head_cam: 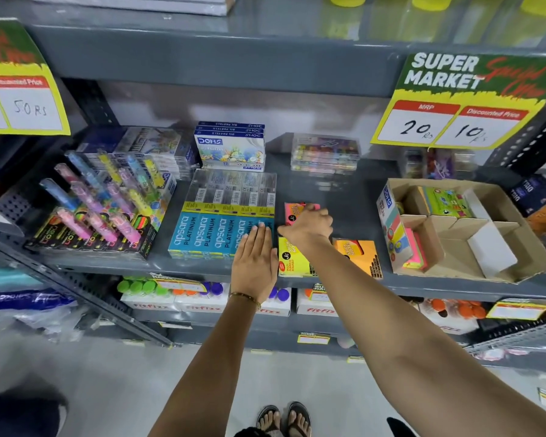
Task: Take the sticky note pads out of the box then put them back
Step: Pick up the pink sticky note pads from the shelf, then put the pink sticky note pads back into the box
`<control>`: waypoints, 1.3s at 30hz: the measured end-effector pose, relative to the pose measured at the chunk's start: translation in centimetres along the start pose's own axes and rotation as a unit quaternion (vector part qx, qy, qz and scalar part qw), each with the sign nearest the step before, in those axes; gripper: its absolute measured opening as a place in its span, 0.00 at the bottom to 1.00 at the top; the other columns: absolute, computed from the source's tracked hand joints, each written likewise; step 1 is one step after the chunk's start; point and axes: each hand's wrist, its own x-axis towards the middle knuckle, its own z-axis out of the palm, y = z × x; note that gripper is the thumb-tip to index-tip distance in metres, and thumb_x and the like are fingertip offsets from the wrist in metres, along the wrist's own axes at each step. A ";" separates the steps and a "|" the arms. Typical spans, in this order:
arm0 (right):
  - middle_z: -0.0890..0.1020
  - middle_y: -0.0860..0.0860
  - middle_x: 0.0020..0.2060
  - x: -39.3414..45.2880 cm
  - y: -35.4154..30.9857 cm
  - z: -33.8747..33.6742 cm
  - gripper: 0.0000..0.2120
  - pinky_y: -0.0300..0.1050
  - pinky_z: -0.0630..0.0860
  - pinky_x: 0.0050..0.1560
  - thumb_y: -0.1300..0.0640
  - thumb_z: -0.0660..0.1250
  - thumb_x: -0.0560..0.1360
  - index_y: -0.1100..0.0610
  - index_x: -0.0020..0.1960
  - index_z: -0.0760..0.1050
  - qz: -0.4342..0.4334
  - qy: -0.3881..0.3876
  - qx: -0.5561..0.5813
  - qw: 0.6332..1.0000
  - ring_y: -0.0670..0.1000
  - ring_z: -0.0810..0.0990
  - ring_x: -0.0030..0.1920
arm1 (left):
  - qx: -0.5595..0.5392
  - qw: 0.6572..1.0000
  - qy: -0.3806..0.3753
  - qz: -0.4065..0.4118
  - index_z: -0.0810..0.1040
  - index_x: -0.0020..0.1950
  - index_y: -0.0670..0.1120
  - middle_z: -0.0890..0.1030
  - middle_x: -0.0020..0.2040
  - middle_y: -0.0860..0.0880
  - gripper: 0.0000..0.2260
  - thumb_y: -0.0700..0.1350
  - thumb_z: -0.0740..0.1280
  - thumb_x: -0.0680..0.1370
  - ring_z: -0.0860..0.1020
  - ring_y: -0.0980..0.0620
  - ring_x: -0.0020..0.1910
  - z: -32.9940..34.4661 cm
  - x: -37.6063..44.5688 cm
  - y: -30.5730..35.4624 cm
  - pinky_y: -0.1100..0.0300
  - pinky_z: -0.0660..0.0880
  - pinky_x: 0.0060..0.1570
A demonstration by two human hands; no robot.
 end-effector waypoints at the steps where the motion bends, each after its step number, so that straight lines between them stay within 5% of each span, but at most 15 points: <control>1: 0.70 0.62 0.62 -0.1 0.0 -0.1 0.45 0.51 0.75 0.55 0.36 0.72 0.64 0.62 0.69 0.61 0.000 0.004 0.007 1.000 0.61 0.71 0.61 | 0.004 1.000 -0.003 0.000 0.66 0.68 0.37 0.71 0.68 0.39 0.21 0.46 0.52 0.79 0.67 0.43 0.68 0.1 0.0 0.0 0.48 0.57 0.69; 5: 0.71 0.62 0.61 -0.7 1.3 -1.1 0.42 0.54 0.73 0.59 0.39 0.73 0.62 0.62 0.66 0.65 -0.009 0.029 0.091 0.995 0.62 0.71 0.61 | 0.013 1.000 0.001 0.004 0.57 0.72 0.39 0.61 0.74 0.41 0.21 0.47 0.51 0.81 0.55 0.44 0.74 0.1 -0.1 -0.1 0.51 0.45 0.72; 12: 0.77 0.62 0.55 -3.5 8.3 -6.4 0.36 0.52 0.72 0.58 0.43 0.73 0.61 0.60 0.63 0.69 -0.025 0.129 0.207 0.969 0.63 0.73 0.58 | -0.055 0.996 0.040 0.052 0.69 0.66 0.35 0.72 0.66 0.36 0.22 0.46 0.51 0.78 0.67 0.36 0.67 -0.3 -1.1 5.7 0.38 0.60 0.65; 17: 0.79 0.61 0.53 -5.6 18.0 -10.3 0.35 0.53 0.73 0.55 0.43 0.74 0.62 0.60 0.62 0.69 0.019 0.227 0.187 0.956 0.62 0.74 0.57 | -0.049 0.996 -0.027 0.072 0.67 0.67 0.35 0.70 0.68 0.35 0.26 0.50 0.48 0.78 0.64 0.36 0.69 1.6 -1.8 9.2 0.40 0.55 0.68; 25: 0.72 0.64 0.62 -4.3 27.2 -9.4 0.37 0.55 0.72 0.62 0.47 0.75 0.64 0.63 0.65 0.66 0.086 0.150 0.129 0.977 0.64 0.71 0.61 | 0.027 0.997 -0.057 0.051 0.63 0.70 0.39 0.63 0.73 0.40 0.21 0.49 0.52 0.81 0.58 0.41 0.72 3.2 -1.6 9.2 0.45 0.51 0.72; 39: 0.70 0.65 0.66 -2.0 27.6 -6.9 0.30 0.58 0.70 0.65 0.45 0.65 0.74 0.63 0.68 0.64 0.050 0.080 0.038 0.995 0.65 0.67 0.66 | 0.036 0.997 -0.056 0.042 0.67 0.68 0.39 0.68 0.70 0.39 0.24 0.51 0.46 0.79 0.62 0.39 0.71 3.3 -1.6 9.2 0.44 0.56 0.70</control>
